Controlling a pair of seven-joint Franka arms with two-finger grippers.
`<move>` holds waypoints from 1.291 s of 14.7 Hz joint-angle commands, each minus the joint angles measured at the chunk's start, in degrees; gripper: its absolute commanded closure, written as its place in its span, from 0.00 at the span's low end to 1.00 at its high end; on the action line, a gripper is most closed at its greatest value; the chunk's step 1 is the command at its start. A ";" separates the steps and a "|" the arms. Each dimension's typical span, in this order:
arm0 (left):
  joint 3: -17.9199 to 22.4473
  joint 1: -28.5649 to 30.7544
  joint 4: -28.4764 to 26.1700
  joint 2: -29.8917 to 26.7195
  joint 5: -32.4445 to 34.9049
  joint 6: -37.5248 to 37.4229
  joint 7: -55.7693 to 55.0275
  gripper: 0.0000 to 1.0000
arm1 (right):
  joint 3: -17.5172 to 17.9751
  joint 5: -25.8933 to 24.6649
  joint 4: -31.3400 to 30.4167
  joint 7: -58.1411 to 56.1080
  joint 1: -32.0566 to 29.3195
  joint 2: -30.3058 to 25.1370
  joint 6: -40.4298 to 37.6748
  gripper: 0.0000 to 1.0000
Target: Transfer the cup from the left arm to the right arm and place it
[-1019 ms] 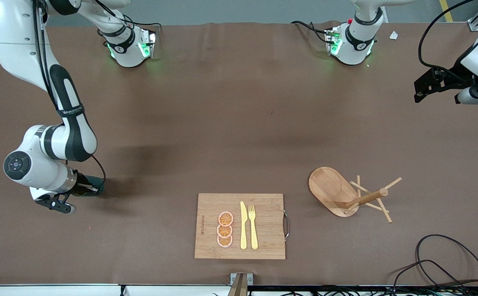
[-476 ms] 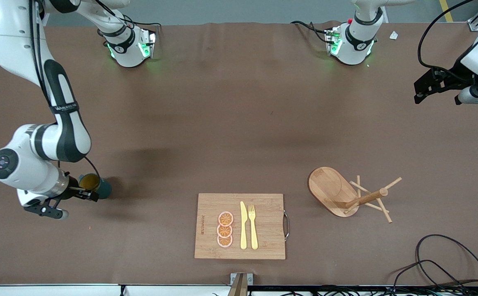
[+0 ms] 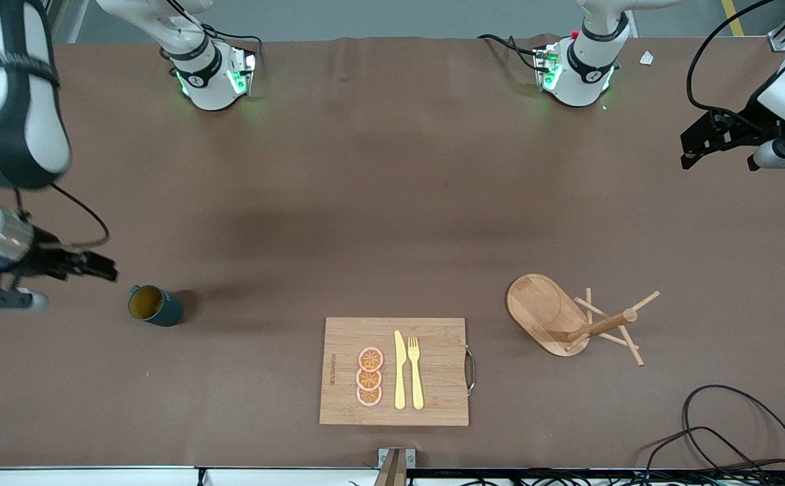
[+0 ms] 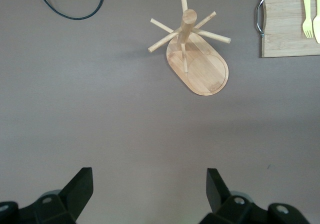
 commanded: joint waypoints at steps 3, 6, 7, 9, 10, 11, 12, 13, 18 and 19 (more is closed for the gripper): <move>-0.49 0.72 -0.83 -1.28 -0.11 -0.03 0.97 0.00 | 1.09 -4.54 -3.16 0.41 2.31 -11.90 -8.04 0.00; -0.49 0.72 -0.83 -1.28 -0.11 -0.21 0.88 0.00 | 0.47 2.39 -5.17 0.67 0.64 -14.29 -4.81 0.00; -0.49 0.72 -0.83 -1.20 -0.03 -0.30 0.88 0.00 | 0.30 4.17 -6.05 0.24 -0.76 -14.21 -1.83 0.00; -0.49 0.63 -0.83 -1.11 1.02 -0.30 0.88 0.00 | 0.29 -0.17 -3.01 -2.82 -1.56 -13.60 -0.30 0.00; -0.58 0.55 -0.83 -1.20 1.03 -0.30 0.88 0.00 | 0.38 -1.94 0.07 -7.63 -1.30 -11.76 -3.00 0.00; -0.66 0.63 -0.83 -1.20 0.94 -0.30 0.97 0.00 | 0.47 -2.66 1.31 -9.94 -0.78 -11.14 -5.20 0.00; -0.93 0.81 -0.91 -1.20 0.94 -0.30 0.97 0.00 | 0.64 -2.06 0.98 -9.70 -0.60 -11.04 -5.92 0.00; -0.93 0.81 -1.09 -1.28 0.94 -0.30 0.88 0.00 | 0.73 0.21 -0.42 -7.17 -0.86 -11.13 -6.28 0.00; -1.19 0.81 -1.96 -1.99 0.06 -0.39 0.62 0.00 | 0.73 2.70 -0.87 0.41 -0.68 -11.57 -6.46 0.00; -1.11 0.90 -2.84 -2.77 -0.20 -0.21 0.62 0.00 | 0.65 2.52 -0.26 0.50 -0.86 -11.57 -6.80 0.00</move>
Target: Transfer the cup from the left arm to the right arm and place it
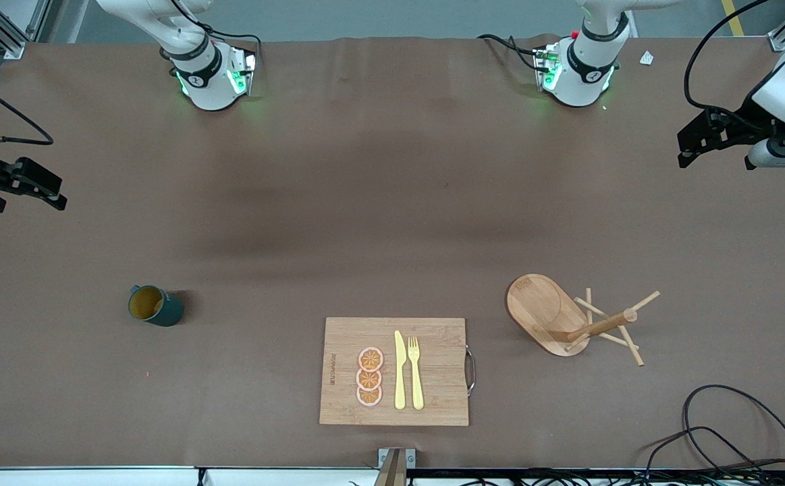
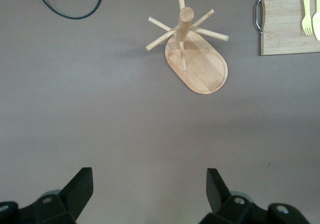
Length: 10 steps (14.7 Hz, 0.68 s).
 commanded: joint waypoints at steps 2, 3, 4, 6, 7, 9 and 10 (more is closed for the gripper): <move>-0.55 0.89 -3.78 -3.64 -1.14 0.12 0.53 0.00 | -0.04 0.48 0.93 1.22 -0.78 -0.25 -0.34 0.00; -0.55 0.89 -3.52 -3.65 -1.14 0.12 0.61 0.00 | -0.13 0.48 1.45 1.14 -0.96 -0.25 -0.16 0.00; -0.38 0.97 -3.26 -3.38 -1.23 0.12 1.22 0.00 | -0.13 0.48 2.59 1.22 -0.87 -0.16 -0.25 0.00; -0.20 1.06 -2.20 -3.12 -1.23 0.04 1.32 0.00 | -0.04 0.48 3.48 1.57 -0.70 0.10 -0.51 0.00; -0.11 1.06 -2.20 -3.12 -1.23 0.04 1.32 0.00 | -0.13 0.48 3.48 1.75 -0.78 0.10 -0.51 0.00; 0.06 1.06 -1.85 -3.12 -1.32 -0.05 1.41 0.00 | -0.13 0.57 3.21 1.84 -0.87 -0.08 -0.69 0.00; 0.06 1.06 -1.85 -3.12 -1.32 -0.05 1.41 0.00 | -0.13 0.57 3.21 1.75 -0.87 -0.08 -0.69 0.00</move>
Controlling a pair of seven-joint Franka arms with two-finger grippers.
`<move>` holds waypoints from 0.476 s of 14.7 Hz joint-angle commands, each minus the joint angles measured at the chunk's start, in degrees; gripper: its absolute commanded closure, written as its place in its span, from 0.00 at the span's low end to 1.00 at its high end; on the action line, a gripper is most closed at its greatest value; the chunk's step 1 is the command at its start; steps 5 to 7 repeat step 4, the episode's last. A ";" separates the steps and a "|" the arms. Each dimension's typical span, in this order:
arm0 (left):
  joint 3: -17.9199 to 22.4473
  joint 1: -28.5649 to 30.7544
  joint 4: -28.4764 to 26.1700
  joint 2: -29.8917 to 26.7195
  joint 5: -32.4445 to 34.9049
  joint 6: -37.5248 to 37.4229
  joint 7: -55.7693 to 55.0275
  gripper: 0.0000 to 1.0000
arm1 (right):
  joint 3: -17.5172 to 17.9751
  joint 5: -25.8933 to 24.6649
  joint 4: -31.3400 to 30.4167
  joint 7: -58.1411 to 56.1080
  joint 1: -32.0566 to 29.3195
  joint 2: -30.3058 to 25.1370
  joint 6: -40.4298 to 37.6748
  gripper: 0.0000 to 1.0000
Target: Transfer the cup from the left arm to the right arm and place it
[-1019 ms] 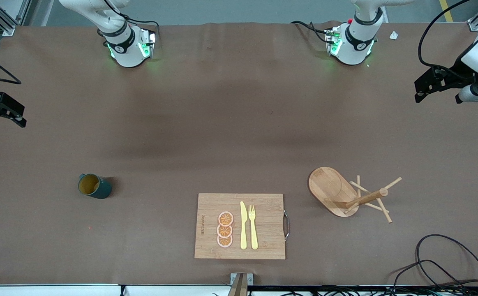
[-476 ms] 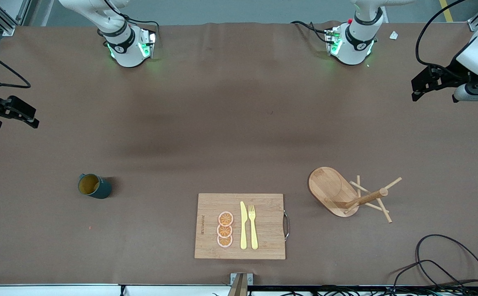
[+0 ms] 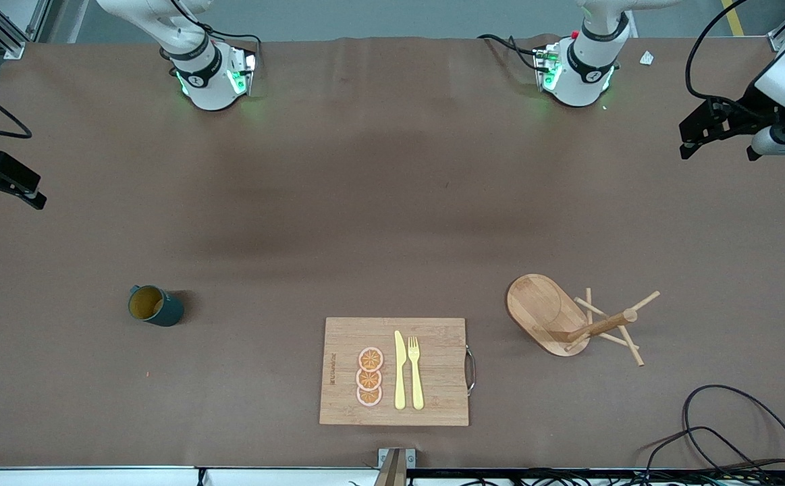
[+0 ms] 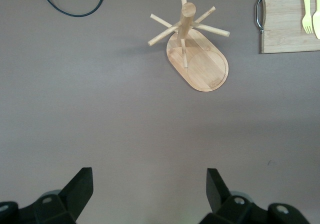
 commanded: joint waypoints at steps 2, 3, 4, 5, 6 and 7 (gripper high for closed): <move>0.01 0.73 -0.22 -0.99 -2.37 -0.14 1.31 0.00 | 0.43 0.48 0.32 0.94 -0.49 -0.05 -1.02 0.00; 0.10 0.73 -0.22 -0.99 -2.98 -0.32 1.31 0.00 | 0.35 0.48 0.32 0.94 -0.49 -0.05 -1.11 0.00; 0.10 0.73 -0.22 -0.99 -3.08 -0.40 1.31 0.00 | 0.43 0.48 0.32 1.03 -0.49 -0.13 -1.11 0.00; 0.10 0.73 -0.22 -0.99 -3.08 -0.40 1.31 0.00 | 0.43 0.48 0.32 1.03 -0.49 -0.13 -1.11 0.00; 0.10 0.73 -0.22 -0.99 -3.08 -0.40 1.31 0.00 | 0.43 0.48 0.32 1.03 -0.49 -0.13 -1.11 0.00; 0.10 0.73 -0.22 -0.99 -3.08 -0.40 1.31 0.00 | 0.43 0.48 0.32 1.03 -0.49 -0.13 -1.11 0.00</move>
